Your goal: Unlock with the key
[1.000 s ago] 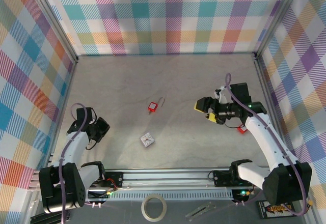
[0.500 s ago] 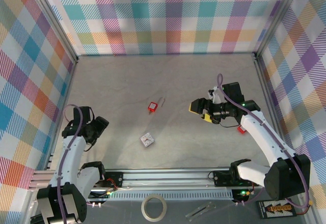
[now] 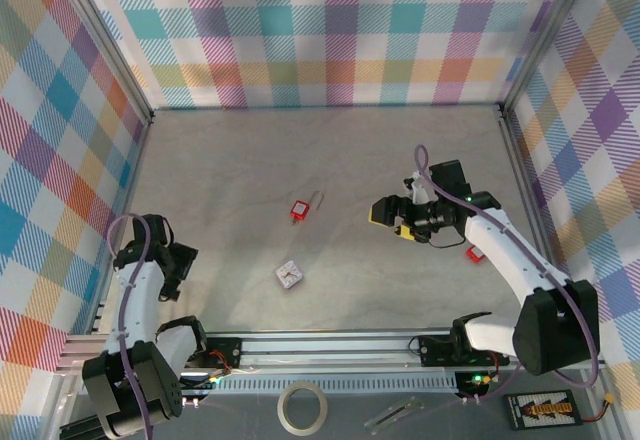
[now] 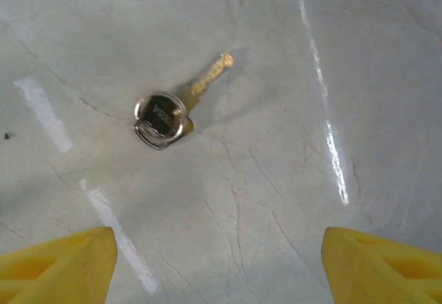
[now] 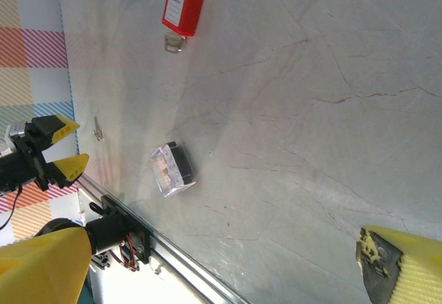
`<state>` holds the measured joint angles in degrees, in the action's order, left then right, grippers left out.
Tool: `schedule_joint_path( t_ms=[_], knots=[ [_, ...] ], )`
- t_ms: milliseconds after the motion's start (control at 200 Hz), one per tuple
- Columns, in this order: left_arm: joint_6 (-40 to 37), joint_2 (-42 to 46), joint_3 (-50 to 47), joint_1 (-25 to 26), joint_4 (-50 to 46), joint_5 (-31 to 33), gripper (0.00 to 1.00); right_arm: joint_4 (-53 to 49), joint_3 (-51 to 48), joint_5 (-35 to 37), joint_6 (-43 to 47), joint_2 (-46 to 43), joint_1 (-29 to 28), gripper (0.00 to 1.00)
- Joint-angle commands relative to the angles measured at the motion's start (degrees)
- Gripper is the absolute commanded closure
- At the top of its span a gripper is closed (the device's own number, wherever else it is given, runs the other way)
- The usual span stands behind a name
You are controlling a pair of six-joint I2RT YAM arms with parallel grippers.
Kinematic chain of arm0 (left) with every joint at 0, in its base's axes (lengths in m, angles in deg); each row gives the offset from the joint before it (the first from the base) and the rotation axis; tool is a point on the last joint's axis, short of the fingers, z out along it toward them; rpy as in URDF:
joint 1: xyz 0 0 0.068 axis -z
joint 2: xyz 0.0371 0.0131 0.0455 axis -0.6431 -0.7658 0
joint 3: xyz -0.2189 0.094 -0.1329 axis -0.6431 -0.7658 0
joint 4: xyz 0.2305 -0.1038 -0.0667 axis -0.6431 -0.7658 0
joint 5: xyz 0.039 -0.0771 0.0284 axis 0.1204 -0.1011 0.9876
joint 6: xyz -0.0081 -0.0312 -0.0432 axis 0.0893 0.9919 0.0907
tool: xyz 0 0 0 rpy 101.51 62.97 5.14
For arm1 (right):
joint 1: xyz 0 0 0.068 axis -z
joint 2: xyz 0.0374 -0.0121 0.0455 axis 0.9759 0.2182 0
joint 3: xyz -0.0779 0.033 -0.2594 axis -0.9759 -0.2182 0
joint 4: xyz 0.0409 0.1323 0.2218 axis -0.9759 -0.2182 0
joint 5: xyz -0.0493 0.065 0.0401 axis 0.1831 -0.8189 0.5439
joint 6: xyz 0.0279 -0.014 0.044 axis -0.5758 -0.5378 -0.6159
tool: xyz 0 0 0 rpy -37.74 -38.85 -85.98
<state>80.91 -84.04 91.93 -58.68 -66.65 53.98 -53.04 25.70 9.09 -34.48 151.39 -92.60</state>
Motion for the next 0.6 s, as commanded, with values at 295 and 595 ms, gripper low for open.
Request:
schedule_joint_path(
  t_ms=[295, 595],
  knots=[
    [1.49, -5.28, -0.40, -6.91, 0.83, -3.10, 0.33, 4.97, -1.60, -2.49, 3.04, 4.35, -0.22, 0.02],
    [1.58, -10.43, -2.54, -7.44, 5.84, -2.93, 0.56, 6.12, -1.77, -2.61, 3.38, 6.70, -0.26, 0.03]
  ],
)
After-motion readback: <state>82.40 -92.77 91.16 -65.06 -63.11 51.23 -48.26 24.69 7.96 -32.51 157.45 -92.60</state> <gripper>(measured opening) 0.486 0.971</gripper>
